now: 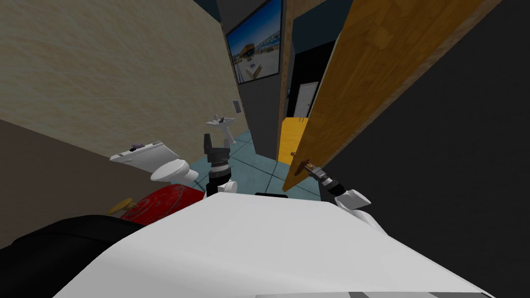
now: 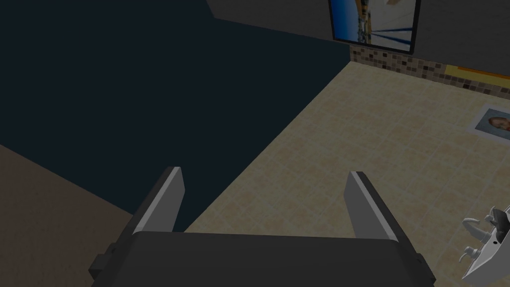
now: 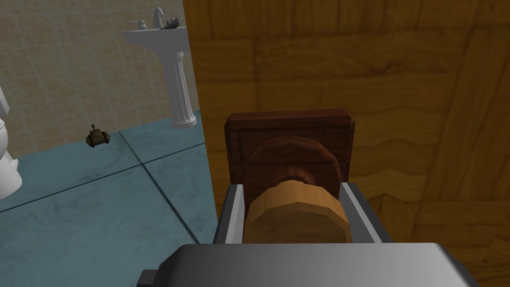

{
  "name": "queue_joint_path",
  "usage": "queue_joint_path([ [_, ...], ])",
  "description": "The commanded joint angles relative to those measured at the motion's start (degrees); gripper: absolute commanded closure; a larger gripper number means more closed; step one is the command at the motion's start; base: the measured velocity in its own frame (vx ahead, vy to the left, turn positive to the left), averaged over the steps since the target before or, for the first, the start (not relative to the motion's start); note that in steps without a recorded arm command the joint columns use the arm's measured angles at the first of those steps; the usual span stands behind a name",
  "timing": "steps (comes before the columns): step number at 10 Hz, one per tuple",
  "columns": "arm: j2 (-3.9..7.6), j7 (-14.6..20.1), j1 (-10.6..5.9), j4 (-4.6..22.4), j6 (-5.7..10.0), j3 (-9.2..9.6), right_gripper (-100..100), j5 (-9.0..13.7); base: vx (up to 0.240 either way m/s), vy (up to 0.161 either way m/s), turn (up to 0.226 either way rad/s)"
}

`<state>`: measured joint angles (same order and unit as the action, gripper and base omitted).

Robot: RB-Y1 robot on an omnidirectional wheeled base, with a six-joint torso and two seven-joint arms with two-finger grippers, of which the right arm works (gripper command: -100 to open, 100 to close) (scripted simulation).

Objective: Pull the door open

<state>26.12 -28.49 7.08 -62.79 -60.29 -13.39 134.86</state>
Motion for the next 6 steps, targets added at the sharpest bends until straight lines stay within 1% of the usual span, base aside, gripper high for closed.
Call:
queue_joint_path([
  [1,0.08,-0.2,0.10,0.5,-1.72,-0.01,100,0.0,0.029,0.048,-0.008],
  [3,0.25,-0.4,0.22,1.1,-3.17,-0.11,100,0.0,0.043,0.046,-0.006],
  [6,0.62,-0.7,0.45,2.1,-5.87,-0.30,100,0.0,0.031,0.045,0.009],
])
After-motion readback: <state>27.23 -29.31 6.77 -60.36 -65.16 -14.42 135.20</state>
